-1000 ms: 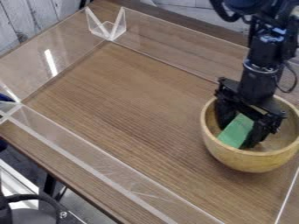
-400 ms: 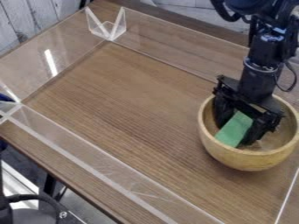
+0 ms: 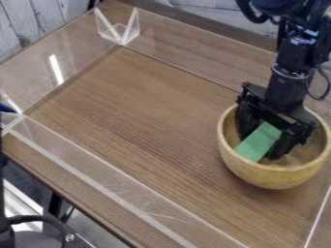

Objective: Remove the green block from inside the brown bowl and put it on the table

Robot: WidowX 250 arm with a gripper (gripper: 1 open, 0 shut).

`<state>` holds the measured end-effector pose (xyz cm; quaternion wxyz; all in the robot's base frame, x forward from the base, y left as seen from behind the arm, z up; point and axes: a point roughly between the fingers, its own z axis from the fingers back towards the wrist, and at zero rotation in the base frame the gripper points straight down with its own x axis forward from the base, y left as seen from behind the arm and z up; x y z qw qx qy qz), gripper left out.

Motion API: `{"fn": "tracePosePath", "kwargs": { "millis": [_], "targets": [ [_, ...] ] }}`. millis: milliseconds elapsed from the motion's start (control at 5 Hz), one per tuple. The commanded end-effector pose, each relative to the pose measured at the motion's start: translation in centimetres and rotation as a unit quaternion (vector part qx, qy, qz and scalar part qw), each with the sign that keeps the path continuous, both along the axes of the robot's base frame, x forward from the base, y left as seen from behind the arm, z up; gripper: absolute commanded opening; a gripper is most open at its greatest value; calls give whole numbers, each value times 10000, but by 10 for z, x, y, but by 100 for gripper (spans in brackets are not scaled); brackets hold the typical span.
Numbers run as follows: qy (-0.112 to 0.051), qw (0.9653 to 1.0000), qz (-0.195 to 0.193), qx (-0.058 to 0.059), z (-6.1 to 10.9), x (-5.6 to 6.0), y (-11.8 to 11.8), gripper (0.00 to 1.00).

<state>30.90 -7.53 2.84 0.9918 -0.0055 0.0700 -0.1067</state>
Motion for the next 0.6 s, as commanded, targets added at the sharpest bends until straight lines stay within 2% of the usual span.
{"fn": "tracePosePath", "kwargs": {
  "millis": [0, 400],
  "targets": [
    [-129, 9998, 133, 2, 0, 8, 9, 0],
    [-156, 9998, 147, -7, 1, 8, 9, 0]
  ]
}}
